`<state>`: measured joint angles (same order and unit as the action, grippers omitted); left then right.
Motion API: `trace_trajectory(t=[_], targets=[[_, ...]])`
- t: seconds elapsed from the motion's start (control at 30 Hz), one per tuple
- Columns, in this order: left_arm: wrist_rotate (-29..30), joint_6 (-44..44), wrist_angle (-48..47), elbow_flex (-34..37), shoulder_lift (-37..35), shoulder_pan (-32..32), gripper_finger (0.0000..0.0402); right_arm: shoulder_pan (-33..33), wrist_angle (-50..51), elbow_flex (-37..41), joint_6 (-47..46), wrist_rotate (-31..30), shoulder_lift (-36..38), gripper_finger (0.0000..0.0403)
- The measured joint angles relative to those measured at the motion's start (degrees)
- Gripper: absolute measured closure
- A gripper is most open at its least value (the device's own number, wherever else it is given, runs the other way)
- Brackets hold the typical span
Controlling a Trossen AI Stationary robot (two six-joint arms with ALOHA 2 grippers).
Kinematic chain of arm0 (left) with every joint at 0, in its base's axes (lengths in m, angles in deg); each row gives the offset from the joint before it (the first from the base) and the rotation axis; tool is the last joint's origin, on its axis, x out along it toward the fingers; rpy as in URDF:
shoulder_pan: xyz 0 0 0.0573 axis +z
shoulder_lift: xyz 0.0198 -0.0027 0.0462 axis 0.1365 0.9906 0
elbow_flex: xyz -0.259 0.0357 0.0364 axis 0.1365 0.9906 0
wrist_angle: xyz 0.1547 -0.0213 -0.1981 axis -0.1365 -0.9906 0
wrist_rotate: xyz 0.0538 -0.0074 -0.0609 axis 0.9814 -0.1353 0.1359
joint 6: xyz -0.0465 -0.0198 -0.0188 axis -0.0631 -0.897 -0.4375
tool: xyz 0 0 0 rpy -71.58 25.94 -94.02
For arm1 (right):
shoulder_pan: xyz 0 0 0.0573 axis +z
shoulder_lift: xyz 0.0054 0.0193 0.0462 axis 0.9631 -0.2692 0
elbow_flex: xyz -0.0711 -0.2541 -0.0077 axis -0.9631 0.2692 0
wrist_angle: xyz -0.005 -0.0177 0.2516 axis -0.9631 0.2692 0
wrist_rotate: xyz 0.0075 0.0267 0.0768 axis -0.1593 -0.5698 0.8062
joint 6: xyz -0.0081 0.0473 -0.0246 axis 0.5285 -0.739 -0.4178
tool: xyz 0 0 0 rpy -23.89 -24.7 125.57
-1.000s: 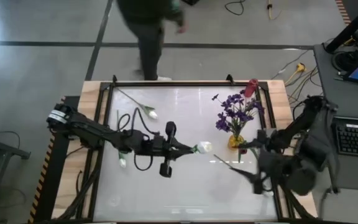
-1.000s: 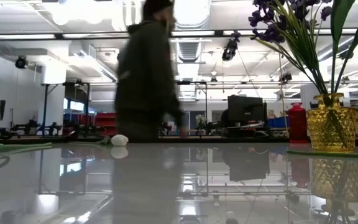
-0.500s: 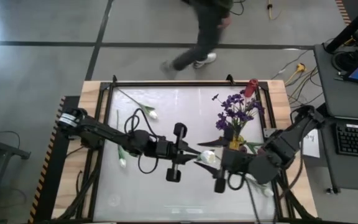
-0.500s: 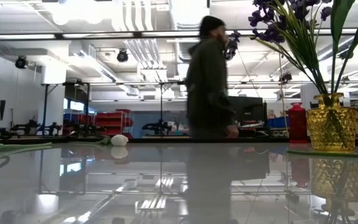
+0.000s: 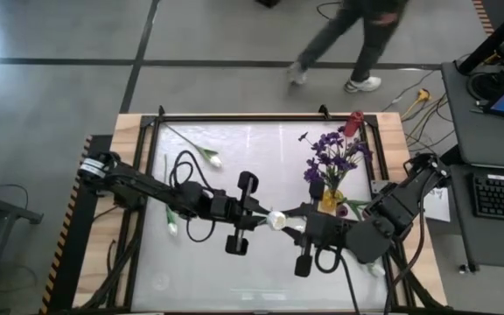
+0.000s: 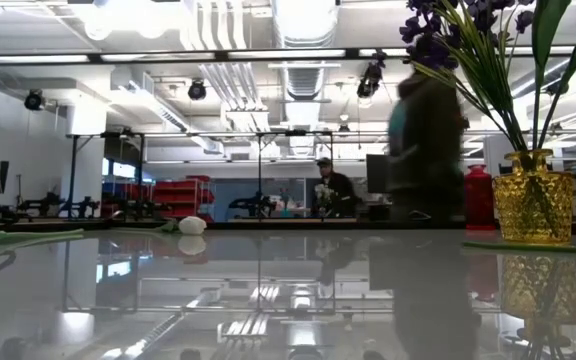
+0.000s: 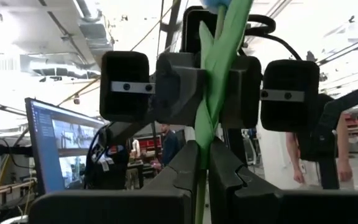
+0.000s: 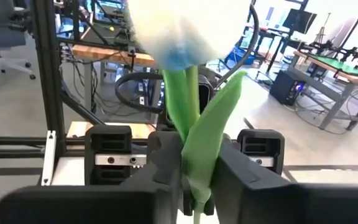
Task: Sort flowers into vase by color
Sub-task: Put the lower middle white flower into the red vase
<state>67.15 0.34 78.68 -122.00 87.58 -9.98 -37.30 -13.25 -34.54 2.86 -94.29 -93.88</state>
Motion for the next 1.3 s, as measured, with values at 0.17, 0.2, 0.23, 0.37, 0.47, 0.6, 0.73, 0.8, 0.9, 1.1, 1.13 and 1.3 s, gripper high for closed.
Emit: trace_trajectory(t=[0.17,0.2,0.23,0.37,0.47,0.6,0.73,0.8,0.9,1.1,1.13,1.3], targets=[[-0.06,-1.4,-1.82,-0.02,-0.24,-0.02,0.0393,0.0,0.63,0.0,0.57,-0.35,-0.41,0.0388],[-0.04,-1.3,-3.28,-0.02,-0.59,-0.02,0.0385,0.0,0.85,0.01,0.6,-0.48,-0.4,0.0388],[-0.02,-1.15,-4.77,-0.02,-0.99,-0.02,0.0376,-0.03,0.99,0.04,0.61,-0.45,-0.38,0.0389],[0.44,0.35,-14.12,0.35,-3.88,-0.13,0.0323,-0.86,1.17,0.09,0.61,-0.24,0.75,0.039],[2.84,1.47,-22.29,1.91,-7.46,-0.11,0.0279,-1.93,1.17,0.07,0.9,-1.8,2.6,0.039],[8.31,1.83,-26.57,7.38,-11.68,-0.13,0.0233,-5.21,1.26,0.07,3.24,-4.27,5.72,0.039],[12.89,-0.24,-22.87,15.23,-15.81,-0.11,0.0212,-11.7,1.38,0.07,5.44,-7.59,10.02,0.039],[15.54,-1.03,-19.38,19.39,-17.05,-0.13,0.021,-16.38,1.37,0.02,6.27,-7.91,11.98,0.039],[18.1,-1.9,-13.06,24.98,-17.41,0.06,0.0211,-25.06,1.35,0.02,7.49,-7.76,14.06,0.039],[18.75,-0.65,-2.87,29.72,-14.75,2.97,0.0219,-45.86,2.42,0.04,11.88,-3.27,15.99,0.0391],[18.85,-0.38,-2.16,29.8,-14.13,3.81,0.0221,-49.39,3.07,0.04,11.51,-1.26,16.21,0.0391],[18.63,-1.14,-0.61,27.19,-11.11,9.25,0.0222,-67.05,8.3,1.75,4.91,11.24,16.55,0.0391]])
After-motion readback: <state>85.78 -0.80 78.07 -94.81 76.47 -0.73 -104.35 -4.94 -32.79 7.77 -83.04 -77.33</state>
